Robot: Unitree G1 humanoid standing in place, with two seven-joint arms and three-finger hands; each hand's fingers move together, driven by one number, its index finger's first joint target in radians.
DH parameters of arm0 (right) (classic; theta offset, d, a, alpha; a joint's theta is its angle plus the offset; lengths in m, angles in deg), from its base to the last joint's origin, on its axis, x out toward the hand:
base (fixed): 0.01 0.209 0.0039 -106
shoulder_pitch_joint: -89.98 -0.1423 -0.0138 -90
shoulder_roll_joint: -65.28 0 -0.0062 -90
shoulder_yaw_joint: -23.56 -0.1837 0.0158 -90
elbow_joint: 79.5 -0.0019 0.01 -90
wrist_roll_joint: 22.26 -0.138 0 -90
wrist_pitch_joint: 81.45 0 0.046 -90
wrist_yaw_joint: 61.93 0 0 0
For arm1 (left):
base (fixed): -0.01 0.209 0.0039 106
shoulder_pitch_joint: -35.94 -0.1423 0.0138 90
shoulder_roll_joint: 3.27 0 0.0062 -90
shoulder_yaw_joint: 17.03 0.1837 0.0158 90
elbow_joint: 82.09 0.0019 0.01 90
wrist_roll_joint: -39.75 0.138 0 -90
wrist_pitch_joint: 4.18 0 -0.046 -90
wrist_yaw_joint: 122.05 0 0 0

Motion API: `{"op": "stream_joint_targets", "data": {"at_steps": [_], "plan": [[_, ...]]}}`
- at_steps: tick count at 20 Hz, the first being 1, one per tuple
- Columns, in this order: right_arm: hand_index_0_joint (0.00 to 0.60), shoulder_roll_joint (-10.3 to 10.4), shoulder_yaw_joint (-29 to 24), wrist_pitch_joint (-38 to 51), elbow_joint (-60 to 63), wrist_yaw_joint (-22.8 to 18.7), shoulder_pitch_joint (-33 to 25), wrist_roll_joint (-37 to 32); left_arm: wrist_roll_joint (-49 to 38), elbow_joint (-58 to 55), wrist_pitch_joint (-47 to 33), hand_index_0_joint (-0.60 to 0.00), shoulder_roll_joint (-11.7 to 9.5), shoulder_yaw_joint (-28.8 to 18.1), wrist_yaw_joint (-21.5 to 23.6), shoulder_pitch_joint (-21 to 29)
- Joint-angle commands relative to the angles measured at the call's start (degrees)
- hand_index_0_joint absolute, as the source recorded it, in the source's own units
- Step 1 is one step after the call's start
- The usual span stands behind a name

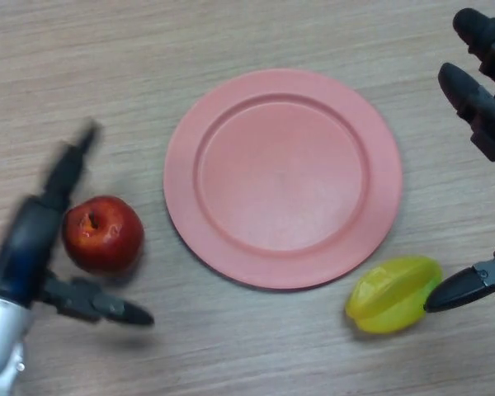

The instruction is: Pick up the red apple and place it on the plate

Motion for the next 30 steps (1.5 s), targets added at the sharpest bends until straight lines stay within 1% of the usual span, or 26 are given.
{"op": "stream_joint_targets", "data": {"at_steps": [1, 2, 3, 4, 5, 6, 8, 9, 10, 11, 12, 13, 14, 15, 16, 17, 18, 19, 20, 21, 22, 24, 25, 26, 27, 30], "plan": [[0.000, -1.1, -2.7, 7.0, -3.3, -0.6, -1.4, -1.3, -0.5, -2.7, -5.0, -0.200, -2.1, -2.8, -0.5, 0.2], [0.000, -1.2, -2.9, 6.8, -3.4, -0.6, -1.4, -1.4, -0.1, -3.0, -4.1, -0.300, -2.1, -2.7, -1.4, -0.3], [0.000, -1.4, -3.2, 6.6, -3.7, -0.6, -1.5, -1.6, 1.0, -4.9, -1.4, -0.450, -1.7, -2.9, -2.7, -1.4], [0.000, -1.4, -3.4, 6.7, -3.8, -0.6, -1.3, -1.6, 2.5, -8.7, 2.7, -0.549, -1.3, -3.0, -3.7, -2.4], [0.000, -1.5, -3.6, 6.8, -3.8, -0.5, -1.1, -1.4, 4.6, -15.3, 7.7, -0.600, -0.8, -3.0, -5.2, -3.7], [0.000, -1.5, -3.9, 6.5, -4.1, -0.7, -1.1, -1.4, 5.9, -17.8, 9.0, -0.600, -0.8, -3.0, -6.0, -3.8], [0.000, -1.6, -4.9, 5.6, -4.9, -0.7, -0.6, -1.8, 8.7, -23.4, 11.7, -0.600, -0.8, -2.8, -9.4, -3.7], [0.000, -1.4, -5.5, 6.1, -5.2, -0.8, -0.2, -1.7, 9.4, -27.0, 14.2, -0.600, -0.6, -2.2, -12.4, -3.2], [0.000, -1.4, -5.9, 6.4, -5.4, -0.8, 0.1, -1.7, 10.1, -29.4, 16.4, -0.600, -0.5, -1.6, -13.7, -2.3], [0.000, -1.5, -6.9, 7.0, -5.8, -0.3, 0.6, -1.7, 10.3, -32.5, 20.2, -0.600, 0.0, -0.1, -14.7, -0.1], [0.000, -1.5, -7.4, 7.1, -5.9, -0.2, 0.8, -1.7, 10.3, -32.5, 20.0, -0.600, -0.1, 1.1, -14.4, 1.7], [0.000, -1.6, -8.0, 6.9, -6.3, 0.0, 1.2, -1.8, 9.0, -31.8, 20.5, -0.600, 0.1, 3.7, -14.6, 4.8], [0.000, -1.6, -8.6, 6.6, -6.7, 0.0, 1.3, -2.2, 8.0, -30.8, 23.2, -0.600, 1.1, 5.7, -14.3, 7.1], [0.000, -1.3, -9.2, 7.0, -7.3, 0.2, 1.9, -2.4, 7.5, -28.3, 26.1, -0.600, 2.6, 8.9, -11.8, 11.0], [0.000, -1.3, -9.6, 7.4, -7.2, 0.4, 2.1, -2.5, 7.5, -25.3, 23.0, -0.600, 3.2, 10.9, -9.2, 12.9], [0.000, -1.3, -10.2, 7.8, -7.2, 0.7, 2.6, -2.5, 8.6, -20.5, 19.0, -0.600, 4.5, 13.8, -5.3, 15.5], [0.000, -1.3, -10.6, 8.1, -6.9, 1.0, 2.6, -2.3, 9.0, -17.0, 15.9, -0.600, 4.8, 15.5, -2.2, 17.0], [0.000, -1.3, -11.2, 8.6, -6.6, 1.4, 2.9, -2.2, 6.9, -11.7, 13.1, -0.600, 5.2, 17.9, 2.2, 19.2], [0.000, -1.3, -11.3, 8.9, -6.5, 1.4, 3.0, -1.9, 10.7, -7.1, 8.4, -0.600, 5.3, 19.1, 3.9, 20.5], [0.000, -1.4, -11.8, 9.4, -6.3, 1.7, 3.2, -1.4, 21.2, 2.0, -1.2, -0.600, 5.4, 20.4, 5.6, 23.1], [0.000, -1.3, -12.1, 9.9, -6.1, 2.0, 3.4, -1.2, 22.2, 3.5, -1.7, -0.600, 5.4, 20.5, 6.9, 24.1], [0.000, -1.2, -12.5, 10.4, -5.7, 2.2, 3.6, -1.0, 21.5, 4.1, -0.9, -0.402, 5.5, 20.8, 8.0, 24.5], [0.000, -1.2, -12.7, 10.8, -5.2, 2.3, 3.7, -0.7, 20.3, 4.1, 1.2, -0.252, 5.5, 21.4, 9.2, 24.3], [0.000, -1.2, -12.9, 11.3, -4.8, 2.4, 3.9, -0.4, 20.0, 3.8, 3.5, -0.152, 5.5, 22.1, 9.7, 24.1], [0.000, -1.2, -13.5, 11.2, -4.5, 2.6, 4.1, -0.3, 21.3, 1.8, 8.9, -0.002, 5.5, 23.7, 9.6, 22.7], [0.000, -2.0, -13.7, 9.5, -4.9, 2.5, 3.2, -0.6, 23.2, -4.5, 10.1, 0.000, 5.5, 22.0, 9.6, 21.0]]}}
